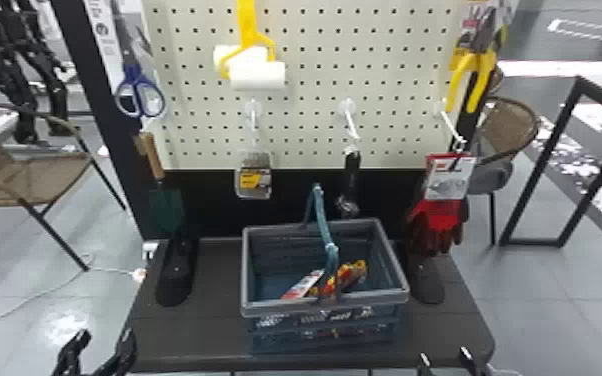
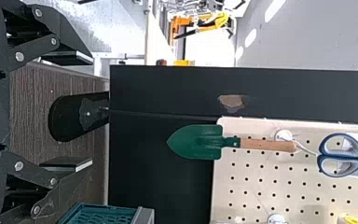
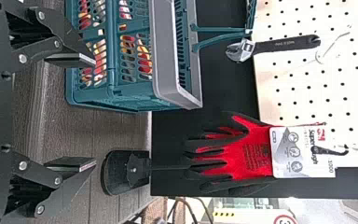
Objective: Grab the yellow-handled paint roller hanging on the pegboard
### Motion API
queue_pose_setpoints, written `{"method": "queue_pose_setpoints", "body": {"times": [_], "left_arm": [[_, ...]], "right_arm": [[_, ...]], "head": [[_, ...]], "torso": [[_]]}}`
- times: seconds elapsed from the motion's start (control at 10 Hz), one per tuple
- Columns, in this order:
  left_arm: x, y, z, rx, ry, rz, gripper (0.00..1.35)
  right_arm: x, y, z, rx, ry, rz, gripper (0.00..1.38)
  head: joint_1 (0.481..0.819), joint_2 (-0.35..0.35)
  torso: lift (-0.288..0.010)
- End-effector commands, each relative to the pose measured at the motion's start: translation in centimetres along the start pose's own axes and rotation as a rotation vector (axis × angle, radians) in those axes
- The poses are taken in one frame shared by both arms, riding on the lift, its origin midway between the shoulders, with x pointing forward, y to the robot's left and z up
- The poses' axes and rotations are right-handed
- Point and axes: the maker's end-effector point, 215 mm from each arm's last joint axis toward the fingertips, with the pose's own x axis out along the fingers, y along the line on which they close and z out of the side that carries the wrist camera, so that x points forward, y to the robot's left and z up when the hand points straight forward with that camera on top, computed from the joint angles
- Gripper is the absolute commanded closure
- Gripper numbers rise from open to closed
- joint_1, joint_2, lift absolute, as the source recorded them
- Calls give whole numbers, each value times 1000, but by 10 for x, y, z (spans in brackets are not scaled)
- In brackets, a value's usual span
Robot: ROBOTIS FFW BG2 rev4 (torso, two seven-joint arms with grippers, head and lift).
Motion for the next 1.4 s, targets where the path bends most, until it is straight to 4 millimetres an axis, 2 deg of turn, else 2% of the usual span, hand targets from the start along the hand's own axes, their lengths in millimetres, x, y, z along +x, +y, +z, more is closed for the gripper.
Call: {"method": "queue_pose_setpoints", "body": {"times": [0.0,0.2,0.8,0.9,1.1,1.3], "left_arm": [[0,-2,-3,9,13,-6,498],[-1,-5,-5,16,21,-13,498],[5,-7,8,38,37,-30,489],[8,-3,12,42,41,-26,476],[16,-7,19,44,57,-51,469],[29,-8,38,33,61,-58,478]], "right_arm": [[1,1,1,-5,-1,2,509],[1,0,0,-2,0,1,510],[0,0,-5,13,15,-4,512],[0,-1,-5,14,15,-5,512],[-3,-3,-7,18,18,-7,509],[-2,-3,-7,16,23,-5,509]], "head": [[549,0],[549,0],[549,0],[549,0],[549,0],[549,0]], "torso": [[-100],[-100],[-100],[-100],[-100],[-100]]}}
